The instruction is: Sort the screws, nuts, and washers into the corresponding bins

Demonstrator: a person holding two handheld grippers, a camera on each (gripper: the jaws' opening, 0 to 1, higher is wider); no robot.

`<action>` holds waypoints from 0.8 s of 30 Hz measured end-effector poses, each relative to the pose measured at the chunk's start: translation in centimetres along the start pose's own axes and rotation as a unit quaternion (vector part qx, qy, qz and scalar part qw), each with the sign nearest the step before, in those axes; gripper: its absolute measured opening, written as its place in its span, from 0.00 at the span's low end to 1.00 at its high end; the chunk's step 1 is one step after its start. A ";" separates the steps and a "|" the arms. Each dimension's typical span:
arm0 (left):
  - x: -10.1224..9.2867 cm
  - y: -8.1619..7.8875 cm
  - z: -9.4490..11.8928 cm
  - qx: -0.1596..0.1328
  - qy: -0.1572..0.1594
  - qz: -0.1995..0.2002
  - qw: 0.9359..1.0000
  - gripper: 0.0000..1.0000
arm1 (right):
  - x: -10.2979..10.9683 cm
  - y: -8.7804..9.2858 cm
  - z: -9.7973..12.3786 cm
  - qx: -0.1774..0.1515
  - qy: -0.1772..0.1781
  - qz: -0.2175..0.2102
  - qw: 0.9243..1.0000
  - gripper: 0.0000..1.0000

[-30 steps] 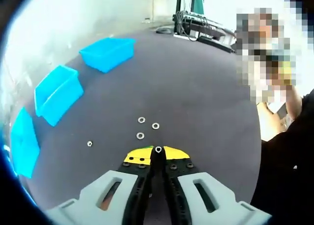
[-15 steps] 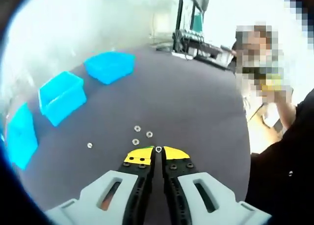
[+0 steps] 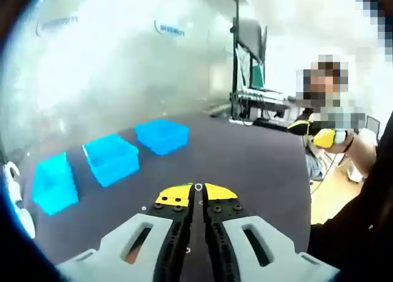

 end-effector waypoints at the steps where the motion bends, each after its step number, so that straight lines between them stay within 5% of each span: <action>1: 0.0 -0.3 0.3 -0.011 -0.005 0.012 1.000 0.06 | 0.0 0.0 -0.1 0.000 0.000 0.000 1.000 0.36; 11: 1.1 -0.5 2.4 -0.057 -0.045 0.068 0.995 0.06 | 0.3 -0.6 -0.6 0.001 -0.007 0.006 1.000 0.36; 24: 5.7 -1.0 2.3 -0.076 -0.111 0.061 0.989 0.06 | 0.5 -0.7 -1.0 0.002 -0.011 0.008 1.000 0.36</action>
Point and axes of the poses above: the point that each gripper's makers call its tool centre point, and the gripper's own axes: z roughly backward along the fingers, x roughly to its left, y roughly out of its underside, the point moved 5 cm from there along z, roughly backward along the fingers, and after that the axes turned 15 degrees about -y, right-handed, at the moved point
